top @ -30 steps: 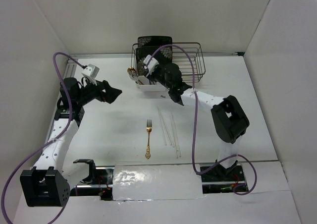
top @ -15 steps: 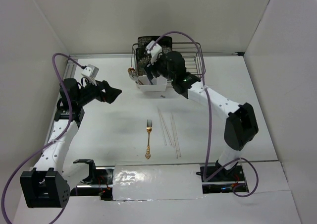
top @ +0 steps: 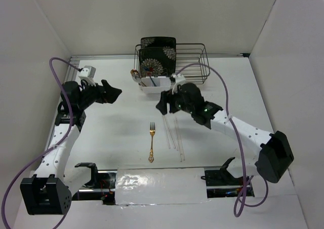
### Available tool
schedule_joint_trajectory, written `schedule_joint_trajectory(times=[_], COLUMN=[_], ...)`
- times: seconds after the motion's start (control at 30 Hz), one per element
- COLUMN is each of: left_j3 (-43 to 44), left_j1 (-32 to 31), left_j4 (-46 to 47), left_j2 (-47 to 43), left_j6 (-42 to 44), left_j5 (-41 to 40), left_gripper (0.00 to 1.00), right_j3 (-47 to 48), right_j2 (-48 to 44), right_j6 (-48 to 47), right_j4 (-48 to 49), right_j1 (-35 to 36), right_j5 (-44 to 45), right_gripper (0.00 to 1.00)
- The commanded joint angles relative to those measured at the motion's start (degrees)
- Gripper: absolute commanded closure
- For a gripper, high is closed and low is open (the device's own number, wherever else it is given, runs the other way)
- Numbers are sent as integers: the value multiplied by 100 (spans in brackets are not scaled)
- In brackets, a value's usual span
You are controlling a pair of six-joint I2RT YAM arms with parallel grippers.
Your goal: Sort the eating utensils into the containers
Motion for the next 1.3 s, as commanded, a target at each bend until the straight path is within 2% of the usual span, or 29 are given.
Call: schedule_joint_trajectory(times=[0.0, 0.07, 0.13, 0.23, 0.57, 0.83, 1.03, 1.27], left_j3=[-157, -270, -323, -350, -377, -324, -315, -262], left_j1=[-16, -33, -24, -24, -33, -86, -129, -121], left_j4=[2, 28, 46, 2, -314, -332, -271, -349], left_j2=[-135, -205, -241, -311, -715, -724, -637, -610], left_j6=[-415, -564, -582, -635, -266, -90, -20, 129], left_j5=[-253, -122, 54, 203, 274, 335, 327, 248], left_gripper=[0, 0, 0, 0, 0, 0, 0, 0], right_j3=[-634, -976, -1169, -1328, -880, -511, -389, -388], right_j2=[-94, 21, 99, 406, 1874, 2481, 2789, 2913], right_j6=[1007, 884, 587, 208, -583, -856, -953, -1076], right_j4=[-68, 283, 790, 1179, 1549, 1541, 1655, 1655], right_j1=[374, 654, 664, 673, 568, 506, 401, 392], right_j5=[170, 170, -335, -584, -936, -946, -1227, -1412], right_gripper=[24, 24, 22, 22, 24, 26, 31, 46])
